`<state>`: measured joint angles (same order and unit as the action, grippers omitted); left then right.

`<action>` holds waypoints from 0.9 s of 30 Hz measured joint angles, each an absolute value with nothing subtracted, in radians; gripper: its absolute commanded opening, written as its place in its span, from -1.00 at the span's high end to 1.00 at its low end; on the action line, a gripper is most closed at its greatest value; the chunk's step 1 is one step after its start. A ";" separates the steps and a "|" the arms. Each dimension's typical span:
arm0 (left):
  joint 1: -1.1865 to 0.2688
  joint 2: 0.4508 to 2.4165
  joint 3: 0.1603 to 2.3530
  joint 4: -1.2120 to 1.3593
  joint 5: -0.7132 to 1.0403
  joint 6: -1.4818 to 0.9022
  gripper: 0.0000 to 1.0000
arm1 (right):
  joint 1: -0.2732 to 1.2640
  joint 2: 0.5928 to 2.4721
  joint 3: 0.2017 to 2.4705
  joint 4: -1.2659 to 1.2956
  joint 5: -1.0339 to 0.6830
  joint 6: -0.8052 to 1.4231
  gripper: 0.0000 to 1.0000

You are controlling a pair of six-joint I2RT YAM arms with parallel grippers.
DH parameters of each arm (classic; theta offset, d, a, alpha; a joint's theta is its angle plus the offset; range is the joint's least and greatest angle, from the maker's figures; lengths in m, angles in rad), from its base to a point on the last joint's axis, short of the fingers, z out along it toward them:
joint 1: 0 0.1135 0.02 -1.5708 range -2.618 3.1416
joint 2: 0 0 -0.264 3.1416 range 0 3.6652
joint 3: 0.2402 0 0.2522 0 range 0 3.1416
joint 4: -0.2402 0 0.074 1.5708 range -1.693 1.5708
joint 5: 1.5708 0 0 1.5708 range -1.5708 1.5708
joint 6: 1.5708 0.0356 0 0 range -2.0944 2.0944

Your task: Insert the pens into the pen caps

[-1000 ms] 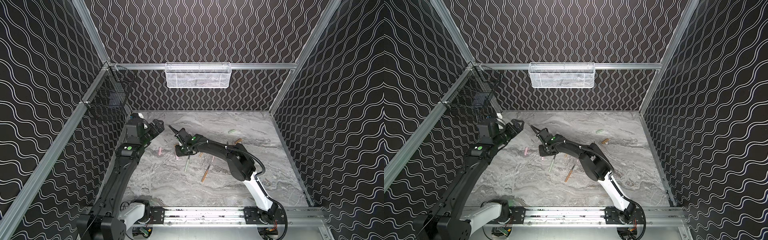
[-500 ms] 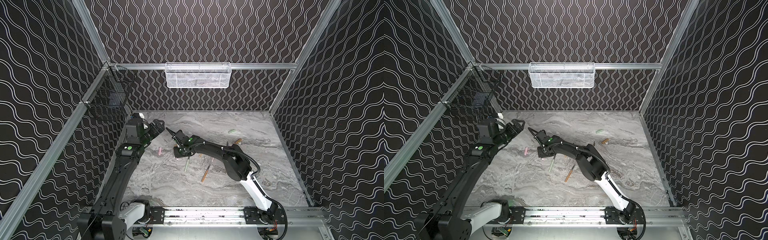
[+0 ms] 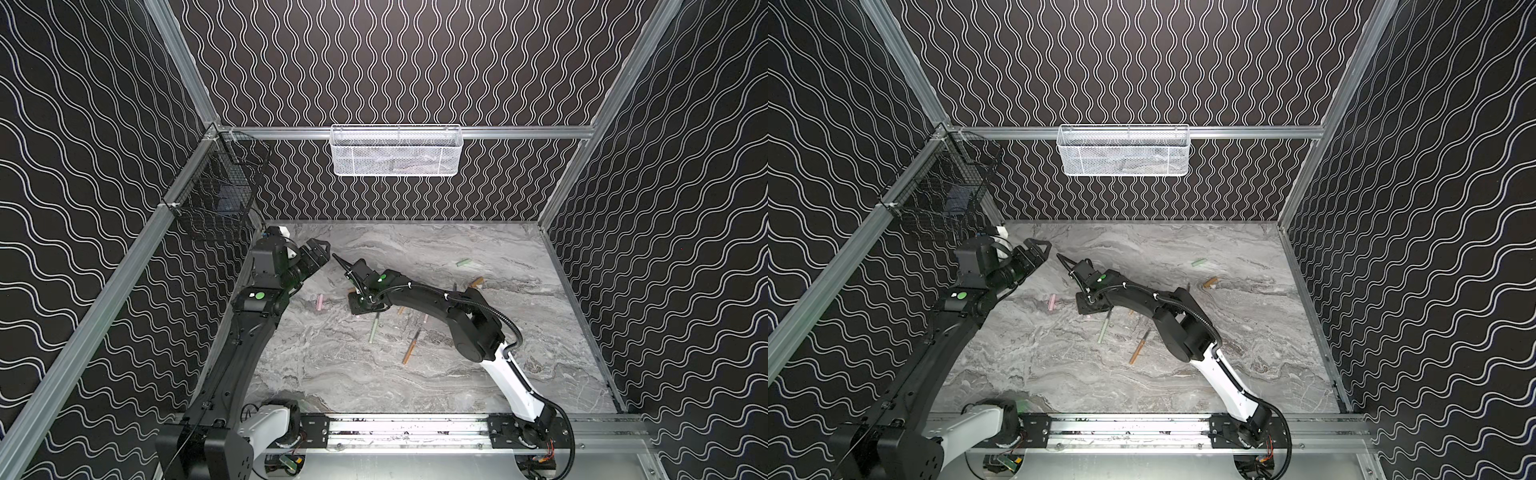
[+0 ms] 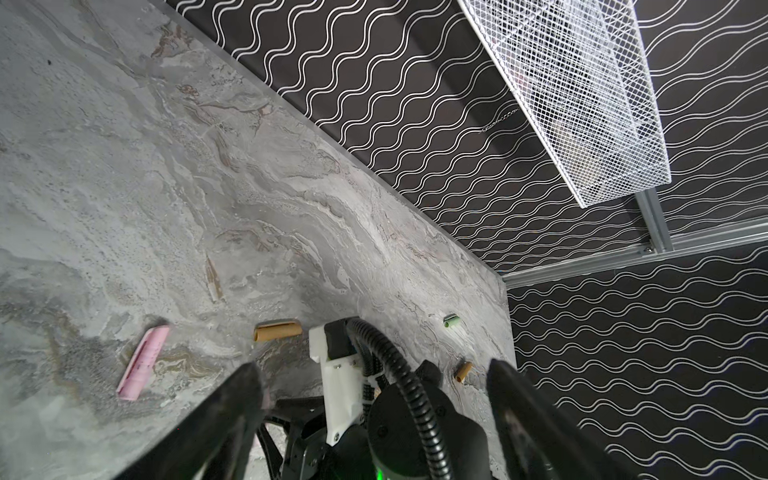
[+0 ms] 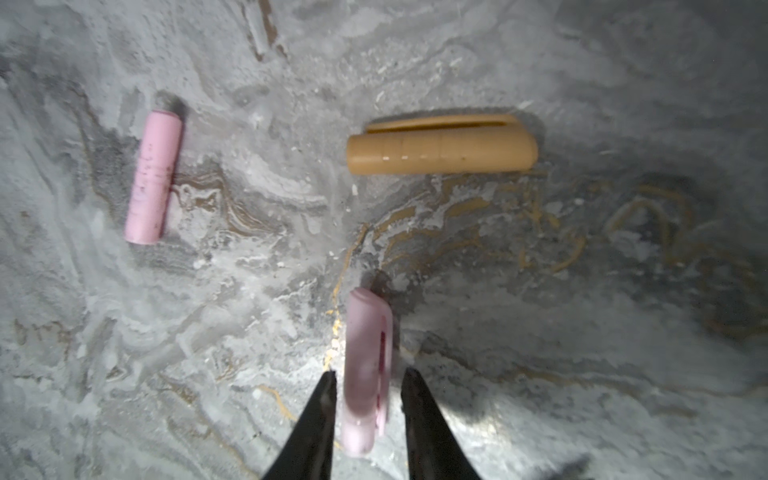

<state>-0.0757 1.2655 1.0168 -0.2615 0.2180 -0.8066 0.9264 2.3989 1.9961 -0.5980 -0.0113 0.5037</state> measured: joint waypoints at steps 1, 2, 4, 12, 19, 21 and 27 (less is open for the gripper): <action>-0.075 1.266 1.017 -0.262 0.220 -0.807 -0.75 | 0.926 2.397 1.996 -0.598 -0.013 0.503 0.39; -0.075 1.266 1.017 -0.262 0.221 -0.807 -0.76 | 0.926 2.395 1.996 -0.597 -0.015 0.498 0.39; -0.075 1.266 1.016 -0.258 0.221 -0.807 -0.76 | 0.926 2.395 1.995 -0.594 -0.015 0.496 0.41; -0.075 1.266 1.013 -0.246 0.240 -0.808 -0.75 | 0.926 2.397 2.007 -0.595 0.016 0.480 0.52; -0.075 1.267 1.009 -0.226 0.258 -0.808 -0.75 | 0.926 2.416 2.024 -0.598 0.025 0.477 0.53; -0.075 1.267 1.008 -0.223 0.264 -0.808 -0.75 | 0.926 2.418 2.025 -0.598 0.025 0.477 0.53; -0.075 1.267 1.008 -0.221 0.270 -0.809 -0.75 | 0.926 2.426 2.031 -0.599 0.028 0.477 0.54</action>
